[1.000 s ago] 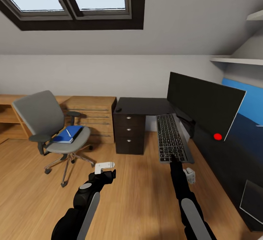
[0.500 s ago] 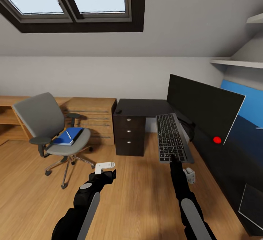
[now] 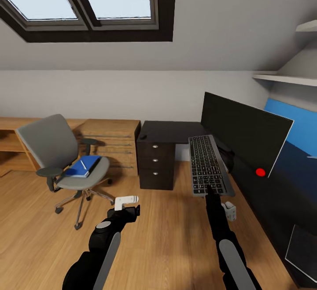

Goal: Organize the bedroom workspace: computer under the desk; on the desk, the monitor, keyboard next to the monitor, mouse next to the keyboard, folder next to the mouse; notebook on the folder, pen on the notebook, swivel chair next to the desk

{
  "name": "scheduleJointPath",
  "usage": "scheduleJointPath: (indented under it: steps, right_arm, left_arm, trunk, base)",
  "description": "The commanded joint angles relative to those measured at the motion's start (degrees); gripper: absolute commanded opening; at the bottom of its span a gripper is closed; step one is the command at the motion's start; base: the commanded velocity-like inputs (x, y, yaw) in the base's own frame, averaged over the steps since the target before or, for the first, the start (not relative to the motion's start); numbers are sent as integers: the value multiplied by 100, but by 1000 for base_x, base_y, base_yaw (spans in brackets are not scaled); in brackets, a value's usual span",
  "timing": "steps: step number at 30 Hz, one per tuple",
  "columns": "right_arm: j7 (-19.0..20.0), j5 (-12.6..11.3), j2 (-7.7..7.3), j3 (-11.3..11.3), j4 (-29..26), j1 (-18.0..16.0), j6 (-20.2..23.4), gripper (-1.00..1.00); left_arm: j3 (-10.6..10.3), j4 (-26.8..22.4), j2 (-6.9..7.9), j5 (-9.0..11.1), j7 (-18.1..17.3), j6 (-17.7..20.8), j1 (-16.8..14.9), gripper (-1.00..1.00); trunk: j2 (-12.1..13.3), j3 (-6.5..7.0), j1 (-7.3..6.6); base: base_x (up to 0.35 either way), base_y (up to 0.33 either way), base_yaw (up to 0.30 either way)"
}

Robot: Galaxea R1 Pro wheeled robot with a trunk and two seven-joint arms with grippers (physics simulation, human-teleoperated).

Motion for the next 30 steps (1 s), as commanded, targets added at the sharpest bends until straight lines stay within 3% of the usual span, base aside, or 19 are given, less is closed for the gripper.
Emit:
scheduleJointPath:
  steps: [1,24,30]
  right_arm:
    - [37,-71,-1,7,5,-3,-30,-100]
    - [-11,-125,1,8,42,-3,138,-100]
    - [-34,-130,7,10,62,-3,198,-100]
  left_arm:
    - [-6,-6,0,61,52,18,-4,100]
    - [-11,-6,-2,61,52,10,-4,100]
    - [-8,-6,1,61,52,10,-4,100]
  trunk:
    - [38,12,-23]
    - [960,491,-528]
    - [960,542,-528]
  base:
    - [0,0,0]
    - [0,0,21]
    - [0,0,111]
